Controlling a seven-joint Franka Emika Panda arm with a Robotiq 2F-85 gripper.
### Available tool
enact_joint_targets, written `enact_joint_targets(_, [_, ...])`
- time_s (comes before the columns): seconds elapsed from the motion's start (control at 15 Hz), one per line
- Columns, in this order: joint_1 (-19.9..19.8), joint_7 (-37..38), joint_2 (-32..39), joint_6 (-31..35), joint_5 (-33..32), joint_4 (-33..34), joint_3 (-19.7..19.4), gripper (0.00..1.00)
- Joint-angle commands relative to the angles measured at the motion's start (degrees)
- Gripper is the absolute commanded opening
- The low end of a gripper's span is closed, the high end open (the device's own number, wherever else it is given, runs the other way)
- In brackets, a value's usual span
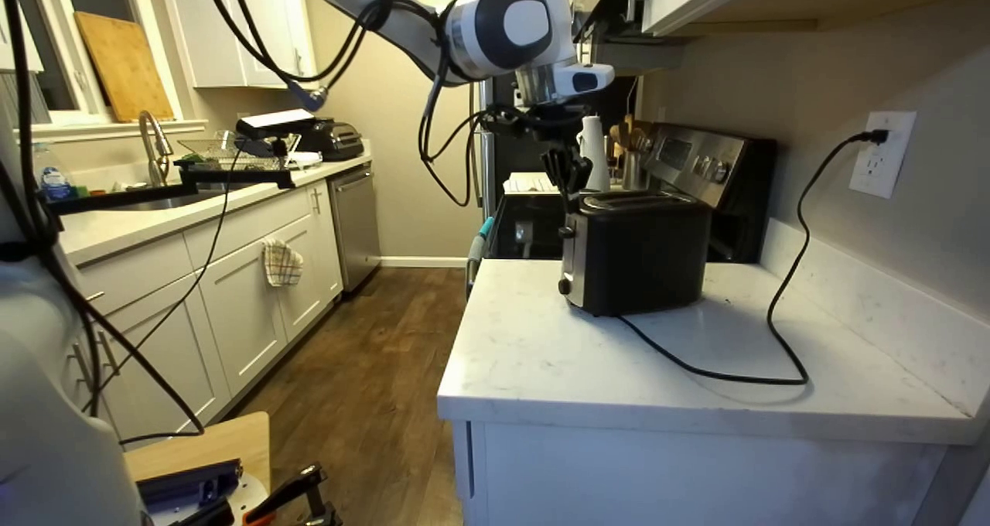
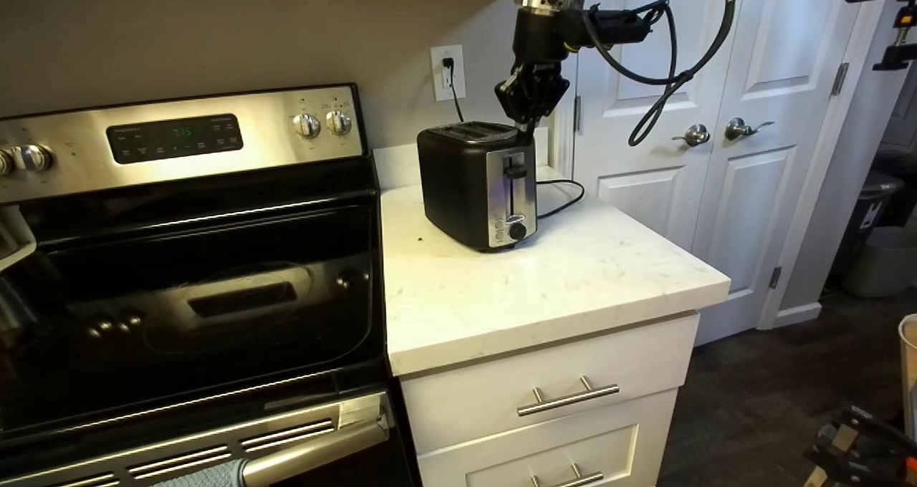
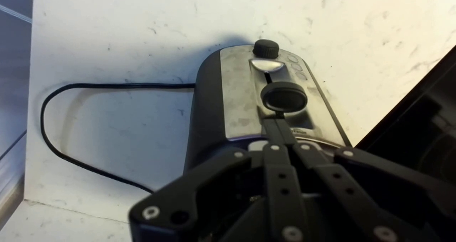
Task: Press down on the toaster lever
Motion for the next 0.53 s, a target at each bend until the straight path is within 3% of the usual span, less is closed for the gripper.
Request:
enact_joint_targets(0.0, [0.8,0.1,1.1,0.5,0.8,0.9,-0.7,0.00])
enact_joint_targets(0.47, [2.1,-0.3,-1.0,1.1,1.2,-1.0,0.0,0.00])
